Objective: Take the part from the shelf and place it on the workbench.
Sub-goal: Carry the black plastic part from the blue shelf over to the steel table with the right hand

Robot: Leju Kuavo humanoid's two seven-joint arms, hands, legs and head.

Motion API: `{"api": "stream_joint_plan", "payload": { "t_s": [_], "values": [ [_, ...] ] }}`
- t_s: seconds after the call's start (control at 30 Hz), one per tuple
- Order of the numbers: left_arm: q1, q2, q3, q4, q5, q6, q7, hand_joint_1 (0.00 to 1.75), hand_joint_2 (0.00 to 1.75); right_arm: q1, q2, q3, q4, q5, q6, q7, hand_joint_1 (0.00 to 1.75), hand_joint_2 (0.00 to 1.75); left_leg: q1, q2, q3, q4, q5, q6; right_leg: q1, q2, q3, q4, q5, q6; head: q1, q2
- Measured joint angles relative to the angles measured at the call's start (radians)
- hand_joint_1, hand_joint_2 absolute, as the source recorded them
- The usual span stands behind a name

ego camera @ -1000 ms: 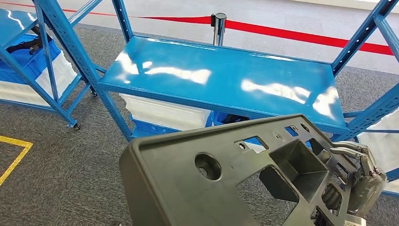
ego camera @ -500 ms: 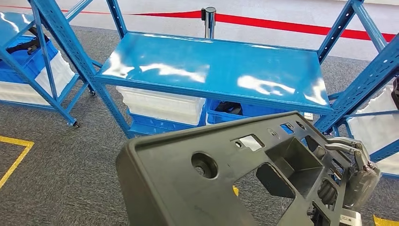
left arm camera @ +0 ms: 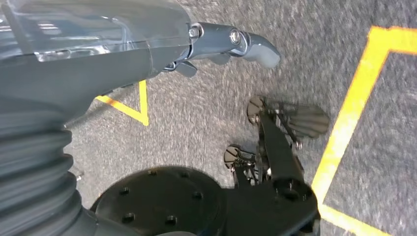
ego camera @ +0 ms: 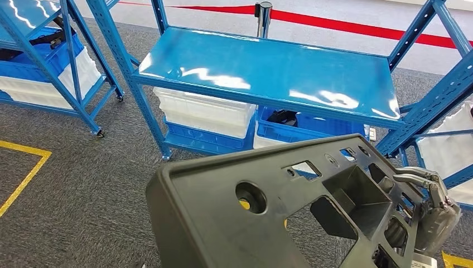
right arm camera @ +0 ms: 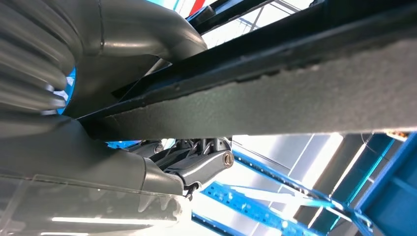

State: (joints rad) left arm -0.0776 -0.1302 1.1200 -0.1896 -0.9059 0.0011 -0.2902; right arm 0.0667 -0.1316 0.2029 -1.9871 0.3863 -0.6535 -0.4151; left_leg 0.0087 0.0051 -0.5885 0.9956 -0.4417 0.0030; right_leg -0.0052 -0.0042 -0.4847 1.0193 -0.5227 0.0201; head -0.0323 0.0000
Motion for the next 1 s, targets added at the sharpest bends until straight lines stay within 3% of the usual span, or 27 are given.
{"api": "stream_joint_plan", "payload": {
  "t_s": [0.07, 0.13, 0.2, 0.3, 0.33, 0.37, 0.4, 0.47, 0.53, 0.63, 0.7, 0.8, 0.83, 0.87, 0.9, 1.0],
  "values": [
    [-0.001, 0.000, 0.000, 0.000, 0.000, 0.000, 0.000, 0.00, 1.75, -0.004, 0.000, 0.000, 0.000, 0.000, 0.000, 0.000, 1.10, 1.75, -0.002, 0.000, -0.009, 0.000, 0.014, -0.011, 0.006, 0.001, 0.030, -0.061, -0.005, -0.005, 0.000, 0.000],
    [0.000, 0.000, 0.000, 0.000, 0.000, 0.000, -0.001, 0.00, 1.75, -0.005, 0.000, 0.000, 0.000, 0.000, 0.000, 0.000, 1.10, 1.75, -0.002, 0.000, -0.018, 0.003, 0.020, -0.020, 0.002, 0.000, 0.019, -0.068, 0.000, -0.012, 0.000, 0.000],
    [0.001, 0.001, 0.000, 0.000, -0.001, 0.000, -0.003, 0.00, 1.75, -0.005, 0.000, 0.000, 0.000, 0.000, 0.001, 0.000, 1.10, 1.75, 0.000, -0.002, -0.040, 0.054, -0.027, -0.026, -0.005, -0.001, 0.006, -0.074, 0.012, -0.024, -0.004, 0.000],
    [0.002, 0.001, 0.000, 0.000, -0.001, -0.001, -0.003, 0.00, 1.75, -0.005, 0.000, 0.001, 0.000, 0.001, 0.001, 0.000, 1.10, 1.75, 0.003, -0.003, -0.099, 0.248, -0.150, -0.031, -0.006, -0.003, -0.012, -0.071, 0.027, -0.034, -0.014, 0.000],
    [0.003, 0.001, 0.000, 0.000, -0.001, -0.001, -0.003, 0.00, 1.75, -0.004, 0.001, 0.001, 0.000, 0.001, 0.001, 0.000, 1.10, 1.75, 0.004, -0.003, -0.106, 0.293, -0.164, -0.034, -0.006, -0.003, -0.019, -0.068, 0.032, -0.034, -0.016, 0.000],
    [0.003, 0.001, 0.000, 0.000, -0.001, -0.001, -0.003, 0.00, 1.75, -0.004, 0.001, 0.001, 0.000, 0.001, 0.001, 0.000, 1.10, 1.75, 0.006, -0.003, -0.096, 0.302, -0.159, -0.036, -0.007, -0.003, -0.025, -0.065, 0.036, -0.033, -0.017, 0.000],
    [0.003, 0.001, 0.000, 0.000, -0.001, -0.001, -0.004, 0.00, 1.75, -0.003, 0.001, 0.001, 0.000, 0.001, 0.002, 0.000, 1.10, 1.75, 0.009, -0.003, -0.066, 0.268, -0.138, -0.038, -0.008, -0.003, -0.031, -0.062, 0.038, -0.031, -0.019, 0.000],
    [0.002, 0.001, 0.000, 0.000, -0.001, -0.001, -0.005, 0.00, 1.75, -0.003, 0.001, 0.001, 0.001, 0.001, 0.002, 0.000, 1.10, 1.75, 0.015, -0.002, 0.029, 0.121, -0.090, -0.043, -0.010, -0.003, -0.042, -0.051, 0.040, -0.025, -0.024, 0.000],
    [0.001, 0.001, 0.000, 0.000, 0.000, -0.001, -0.006, 0.00, 1.75, -0.003, 0.001, 0.001, 0.001, 0.002, 0.001, 0.000, 1.10, 1.75, 0.017, -0.005, 0.082, 0.024, -0.074, -0.046, -0.008, -0.002, -0.054, -0.037, 0.040, -0.015, -0.029, 0.000],
    [0.003, 0.001, 0.000, 0.000, 0.002, -0.001, -0.006, 0.00, 1.75, -0.002, 0.001, 0.001, 0.001, 0.003, 0.001, -0.001, 1.10, 1.75, 0.014, -0.009, 0.074, 0.017, -0.076, -0.035, -0.006, -0.001, -0.064, -0.025, 0.042, 0.001, -0.024, 0.000],
    [0.003, 0.000, 0.000, 0.000, 0.002, -0.001, -0.006, 0.00, 1.75, -0.002, 0.001, 0.001, 0.001, 0.002, 0.001, -0.001, 1.10, 1.75, 0.015, -0.008, 0.067, 0.017, -0.070, -0.021, -0.007, -0.001, -0.079, 0.006, 0.015, 0.008, -0.017, 0.000],
    [0.002, 0.000, 0.000, 0.000, 0.002, 0.000, -0.006, 0.00, 1.75, -0.001, 0.001, 0.001, 0.001, 0.002, 0.001, -0.001, 1.10, 1.75, 0.012, -0.006, 0.050, 0.018, -0.060, -0.004, -0.008, -0.001, -0.162, 0.190, -0.084, 0.011, -0.003, 0.000],
    [0.003, 0.000, 0.000, 0.000, 0.002, 0.000, -0.006, 0.00, 1.75, 0.000, 0.001, 0.001, 0.001, 0.002, 0.001, 0.000, 1.10, 1.75, 0.011, -0.005, 0.045, 0.019, -0.058, -0.002, -0.008, -0.001, -0.186, 0.247, -0.103, 0.011, -0.001, 0.000],
    [0.004, 0.000, 0.000, 0.000, 0.002, 0.000, -0.006, 0.00, 1.75, 0.001, 0.001, 0.001, 0.001, 0.002, 0.001, 0.000, 1.10, 1.75, 0.009, -0.005, 0.042, 0.020, -0.056, 0.000, -0.007, -0.001, -0.193, 0.269, -0.102, 0.011, -0.001, 0.000],
    [0.004, 0.000, 0.000, 0.000, 0.002, 0.000, -0.006, 0.00, 1.75, 0.001, 0.001, 0.001, 0.001, 0.002, 0.001, 0.000, 1.10, 1.75, 0.009, -0.005, 0.040, 0.021, -0.055, 0.000, -0.007, 0.000, -0.178, 0.247, -0.081, 0.009, 0.000, 0.000],
    [0.004, 0.000, 0.000, 0.000, 0.002, 0.000, -0.006, 0.00, 1.75, 0.001, 0.001, 0.001, 0.001, 0.002, 0.001, 0.000, 1.10, 1.75, 0.007, -0.006, 0.040, 0.022, -0.053, -0.003, -0.003, 0.000, -0.072, 0.046, 0.009, 0.000, 0.003, 0.000]
  ]
}}
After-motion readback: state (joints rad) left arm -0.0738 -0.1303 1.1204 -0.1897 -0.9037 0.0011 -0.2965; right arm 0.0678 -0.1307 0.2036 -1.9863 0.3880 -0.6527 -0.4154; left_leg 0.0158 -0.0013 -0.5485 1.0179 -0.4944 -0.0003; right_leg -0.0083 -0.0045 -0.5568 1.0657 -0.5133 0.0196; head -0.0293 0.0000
